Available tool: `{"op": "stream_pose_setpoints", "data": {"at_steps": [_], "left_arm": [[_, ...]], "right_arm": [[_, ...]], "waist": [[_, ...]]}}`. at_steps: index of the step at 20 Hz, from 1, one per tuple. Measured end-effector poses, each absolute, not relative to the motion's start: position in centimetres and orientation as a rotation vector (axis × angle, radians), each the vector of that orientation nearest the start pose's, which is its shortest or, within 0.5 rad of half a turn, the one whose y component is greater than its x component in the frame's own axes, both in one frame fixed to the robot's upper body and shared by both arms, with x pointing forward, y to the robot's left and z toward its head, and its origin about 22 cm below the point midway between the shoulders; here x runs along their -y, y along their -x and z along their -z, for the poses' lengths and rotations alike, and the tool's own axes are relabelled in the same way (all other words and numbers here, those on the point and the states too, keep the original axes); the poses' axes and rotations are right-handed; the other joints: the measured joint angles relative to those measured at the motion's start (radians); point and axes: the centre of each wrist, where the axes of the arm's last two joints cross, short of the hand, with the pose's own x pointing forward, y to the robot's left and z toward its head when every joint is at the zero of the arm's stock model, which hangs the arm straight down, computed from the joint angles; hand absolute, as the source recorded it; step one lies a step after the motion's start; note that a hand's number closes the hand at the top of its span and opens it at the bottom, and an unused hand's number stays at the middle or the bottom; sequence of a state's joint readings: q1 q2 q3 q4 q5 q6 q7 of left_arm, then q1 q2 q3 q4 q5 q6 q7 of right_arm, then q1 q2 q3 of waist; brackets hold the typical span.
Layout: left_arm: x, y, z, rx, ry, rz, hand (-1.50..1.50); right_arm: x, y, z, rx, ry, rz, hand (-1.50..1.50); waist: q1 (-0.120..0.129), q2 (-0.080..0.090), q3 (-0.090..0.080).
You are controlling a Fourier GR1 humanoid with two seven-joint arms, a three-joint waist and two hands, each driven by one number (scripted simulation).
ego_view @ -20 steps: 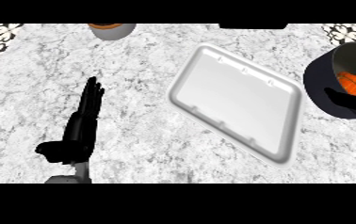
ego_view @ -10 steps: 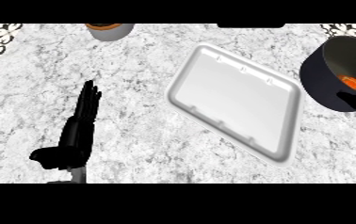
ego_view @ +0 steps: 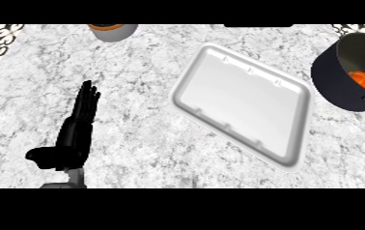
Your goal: Pick the squash from the tray and place it in the pot
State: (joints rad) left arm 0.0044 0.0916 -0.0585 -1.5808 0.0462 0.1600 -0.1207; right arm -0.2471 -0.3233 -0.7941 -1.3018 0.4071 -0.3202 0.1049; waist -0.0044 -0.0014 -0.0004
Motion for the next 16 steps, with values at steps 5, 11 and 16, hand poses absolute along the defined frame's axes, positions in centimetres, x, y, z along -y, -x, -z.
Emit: {"op": "stream_pose_setpoints", "data": {"at_steps": [5, 11, 16], "left_arm": [[-22.8, -23.4, -0.3, 1.705, -0.113, -0.041, 0.00], [-23.1, -23.7, -0.4, 1.703, -0.115, -0.044, 0.00], [-23.2, -24.0, -0.5, 1.702, -0.116, -0.045, 0.00]], "right_arm": [[49.2, -20.9, -5.9, 1.354, 1.195, 0.546, -1.50], [51.9, -16.9, -5.5, 1.398, 1.209, 0.559, -1.50], [53.6, -14.5, -5.1, 1.396, 1.221, 0.574, -1.50]], "waist": [[0.002, 0.000, 0.001], [0.002, 0.001, 0.000], [0.002, 0.001, 0.000]]}}
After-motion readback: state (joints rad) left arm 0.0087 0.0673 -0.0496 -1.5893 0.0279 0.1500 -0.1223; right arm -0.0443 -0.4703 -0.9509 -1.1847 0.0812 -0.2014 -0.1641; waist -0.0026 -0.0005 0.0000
